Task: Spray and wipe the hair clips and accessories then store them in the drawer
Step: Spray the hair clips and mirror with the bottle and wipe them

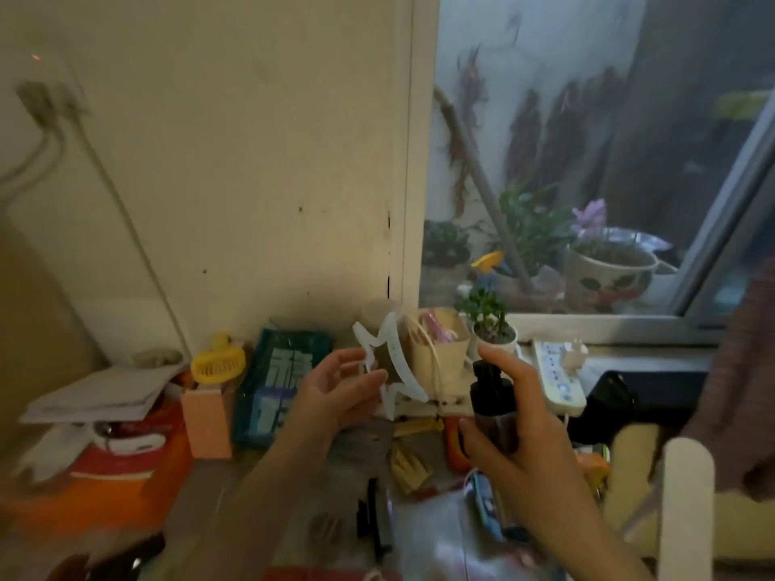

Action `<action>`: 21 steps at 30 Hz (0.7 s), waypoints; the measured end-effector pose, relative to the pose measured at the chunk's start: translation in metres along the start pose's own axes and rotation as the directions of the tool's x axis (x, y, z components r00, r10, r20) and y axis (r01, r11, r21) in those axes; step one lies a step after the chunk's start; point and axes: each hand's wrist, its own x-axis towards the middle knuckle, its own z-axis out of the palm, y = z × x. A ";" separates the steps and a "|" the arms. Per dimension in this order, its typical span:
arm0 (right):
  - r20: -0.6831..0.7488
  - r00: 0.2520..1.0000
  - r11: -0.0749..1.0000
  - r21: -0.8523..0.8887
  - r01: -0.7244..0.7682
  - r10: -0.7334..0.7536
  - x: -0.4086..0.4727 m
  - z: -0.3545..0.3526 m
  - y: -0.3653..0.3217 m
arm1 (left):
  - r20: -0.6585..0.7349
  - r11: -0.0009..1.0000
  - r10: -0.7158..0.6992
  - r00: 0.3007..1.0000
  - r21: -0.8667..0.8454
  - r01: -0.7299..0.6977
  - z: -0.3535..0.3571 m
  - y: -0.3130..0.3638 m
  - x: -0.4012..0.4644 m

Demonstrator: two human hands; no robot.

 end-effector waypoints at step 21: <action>-0.253 0.879 0.894 -0.314 0.320 -0.404 0.083 -0.071 -0.098 | 0.091 0.899 0.421 0.903 0.090 -0.428 0.058 0.168 0.005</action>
